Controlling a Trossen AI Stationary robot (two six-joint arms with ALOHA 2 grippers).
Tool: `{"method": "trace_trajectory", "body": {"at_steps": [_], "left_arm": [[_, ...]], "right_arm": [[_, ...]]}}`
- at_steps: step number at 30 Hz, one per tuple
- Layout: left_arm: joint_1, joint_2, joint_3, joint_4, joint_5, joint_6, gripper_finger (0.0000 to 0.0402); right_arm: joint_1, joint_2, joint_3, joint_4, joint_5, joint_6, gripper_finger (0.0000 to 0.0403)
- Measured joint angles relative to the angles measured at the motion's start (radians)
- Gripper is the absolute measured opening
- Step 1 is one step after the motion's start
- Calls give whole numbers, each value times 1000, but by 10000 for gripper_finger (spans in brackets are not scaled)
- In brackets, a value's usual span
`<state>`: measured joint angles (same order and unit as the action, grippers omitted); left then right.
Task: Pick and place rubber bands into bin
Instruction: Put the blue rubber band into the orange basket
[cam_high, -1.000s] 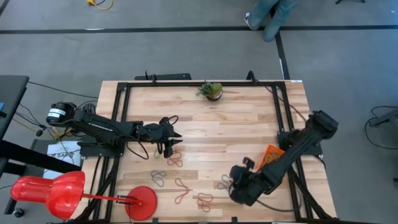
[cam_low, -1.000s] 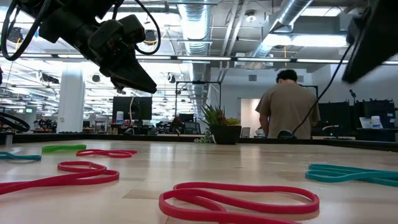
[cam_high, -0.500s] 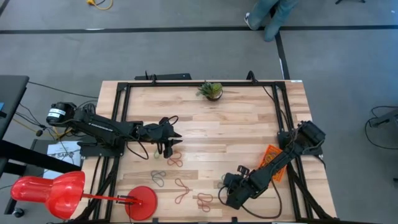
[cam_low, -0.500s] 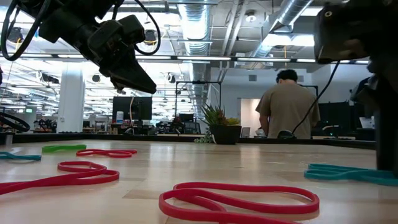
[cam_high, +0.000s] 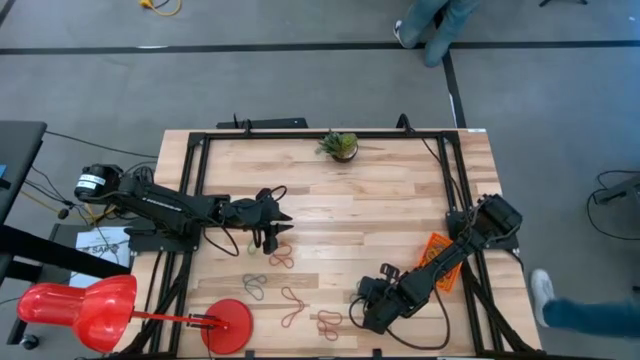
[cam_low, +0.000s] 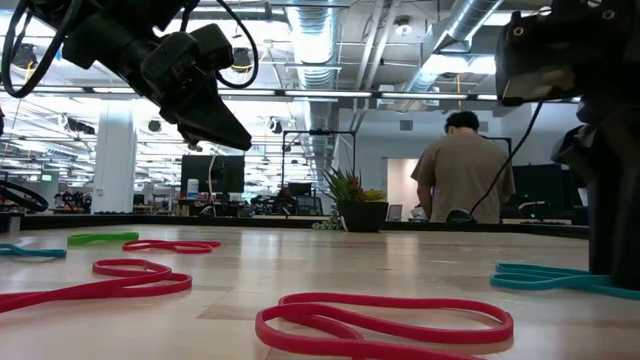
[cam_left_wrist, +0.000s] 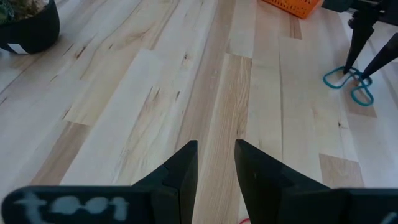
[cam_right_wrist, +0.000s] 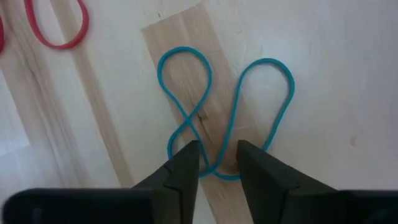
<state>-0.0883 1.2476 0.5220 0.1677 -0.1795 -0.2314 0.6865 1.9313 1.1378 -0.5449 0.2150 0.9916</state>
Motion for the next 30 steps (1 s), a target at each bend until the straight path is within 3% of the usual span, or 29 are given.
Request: {"method": "trace_trajectory", "body": {"at_steps": [6,8,13,16,19,22,27,30], "left_arm": [[0,0,0,1,0,0,96],[0,0,0,4,0,0,96],[0,0,0,3,0,1,96],[0,0,0,3,-1,1,96],[0,0,0,3,-2,1,96],[0,0,0,3,-2,1,96],[0,0,0,1,-3,20,96],[0,0,0,7,-5,59,96]], "right_arm": [[-2,-13,11,-9,-5,-58,14],[-6,-28,32,-56,-17,-94,9],[-22,-117,127,-328,-8,-97,5],[-16,-169,178,-555,49,-47,5],[10,-235,194,-824,93,101,3],[57,-282,175,-1029,100,350,3],[165,-377,34,-975,80,652,1],[226,-368,-32,-1012,-73,838,1]]}}
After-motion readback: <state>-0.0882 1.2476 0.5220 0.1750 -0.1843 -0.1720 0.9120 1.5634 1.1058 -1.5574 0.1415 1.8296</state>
